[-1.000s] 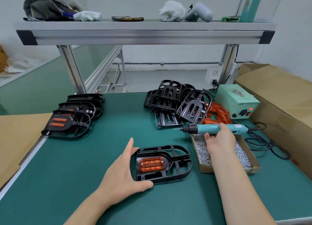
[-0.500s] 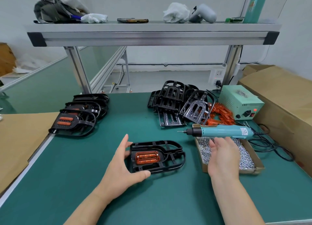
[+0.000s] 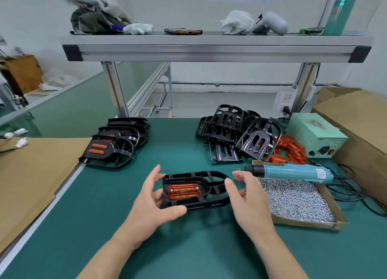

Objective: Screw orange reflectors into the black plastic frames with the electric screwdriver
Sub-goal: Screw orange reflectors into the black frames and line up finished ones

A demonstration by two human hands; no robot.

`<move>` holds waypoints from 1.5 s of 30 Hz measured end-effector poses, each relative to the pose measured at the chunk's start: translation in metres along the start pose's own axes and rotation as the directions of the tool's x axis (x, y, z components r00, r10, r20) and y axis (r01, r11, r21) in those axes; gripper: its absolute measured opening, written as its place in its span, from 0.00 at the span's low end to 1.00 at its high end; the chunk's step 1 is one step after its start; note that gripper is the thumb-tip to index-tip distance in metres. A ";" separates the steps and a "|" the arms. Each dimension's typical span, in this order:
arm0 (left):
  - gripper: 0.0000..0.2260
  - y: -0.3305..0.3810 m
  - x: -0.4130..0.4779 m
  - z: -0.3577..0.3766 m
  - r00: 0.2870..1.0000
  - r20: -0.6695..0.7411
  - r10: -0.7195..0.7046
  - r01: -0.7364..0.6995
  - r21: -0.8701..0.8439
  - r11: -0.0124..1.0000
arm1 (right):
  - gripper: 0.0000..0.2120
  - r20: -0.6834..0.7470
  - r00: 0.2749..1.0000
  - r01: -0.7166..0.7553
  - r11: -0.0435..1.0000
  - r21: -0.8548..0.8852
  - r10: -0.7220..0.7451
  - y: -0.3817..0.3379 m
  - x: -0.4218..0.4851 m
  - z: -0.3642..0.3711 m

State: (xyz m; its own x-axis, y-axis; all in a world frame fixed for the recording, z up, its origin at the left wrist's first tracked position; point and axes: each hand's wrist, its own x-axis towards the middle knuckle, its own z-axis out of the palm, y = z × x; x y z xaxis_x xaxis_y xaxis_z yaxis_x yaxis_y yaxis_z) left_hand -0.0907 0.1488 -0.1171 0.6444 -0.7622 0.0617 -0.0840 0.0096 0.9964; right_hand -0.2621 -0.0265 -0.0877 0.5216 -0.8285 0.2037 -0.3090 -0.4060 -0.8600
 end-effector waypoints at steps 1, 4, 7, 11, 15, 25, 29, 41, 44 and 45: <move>0.54 0.003 0.001 -0.003 1.000 -0.006 0.009 -0.009 0.000 1.000 | 0.15 0.039 0.999 -0.005 0.999 -0.035 0.006 -0.002 -0.001 0.005; 0.52 0.010 0.003 -0.009 1.000 -0.018 0.024 -0.024 0.002 1.000 | 0.20 0.158 0.977 -0.148 0.989 0.026 0.142 -0.007 0.001 0.020; 0.53 0.012 0.003 -0.013 0.999 -0.039 0.025 -0.025 -0.014 1.000 | 0.11 0.274 0.921 -0.358 0.879 0.316 0.277 -0.010 0.006 0.033; 0.57 0.009 0.002 -0.015 0.997 -0.075 -0.014 0.009 -0.073 0.997 | 0.09 0.370 0.874 -0.473 0.733 0.490 0.316 -0.013 0.012 0.045; 0.57 0.009 0.005 -0.019 0.985 -0.140 -0.096 0.069 -0.184 0.981 | 0.08 0.384 0.868 -0.484 0.711 0.510 0.315 -0.020 0.012 0.054; 0.26 0.019 0.004 -0.019 0.916 -0.345 -0.206 0.171 -0.130 0.977 | 0.20 0.195 0.977 -0.190 0.786 0.588 0.090 -0.024 0.011 0.074; 0.27 0.036 0.005 -0.016 0.929 -0.269 -0.252 0.180 -0.267 0.947 | 0.27 0.051 0.998 0.004 0.862 0.507 -0.035 -0.023 0.011 0.071; 0.10 0.050 0.008 -0.012 0.928 -0.121 -0.351 0.256 -0.478 0.841 | 0.27 -0.147 0.935 0.350 0.901 0.258 -0.321 -0.015 0.003 0.071; 0.10 0.045 0.007 -0.014 0.922 -0.135 -0.364 0.260 -0.479 0.838 | 0.28 -0.034 0.979 0.198 0.896 0.398 -0.201 -0.014 0.003 0.074; 0.10 0.044 0.008 -0.015 0.918 -0.146 -0.369 0.259 -0.484 0.836 | 0.28 -0.006 0.985 0.162 0.896 0.414 -0.175 -0.014 0.003 0.075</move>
State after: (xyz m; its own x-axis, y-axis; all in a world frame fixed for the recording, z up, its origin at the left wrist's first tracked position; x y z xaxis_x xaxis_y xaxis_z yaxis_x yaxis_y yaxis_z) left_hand -0.0781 0.1531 -0.0724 0.7332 -0.6090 -0.3025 0.4647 0.1239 0.8768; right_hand -0.1968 0.0054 -0.1098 0.5626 -0.7470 0.3543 0.1373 -0.3381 -0.9310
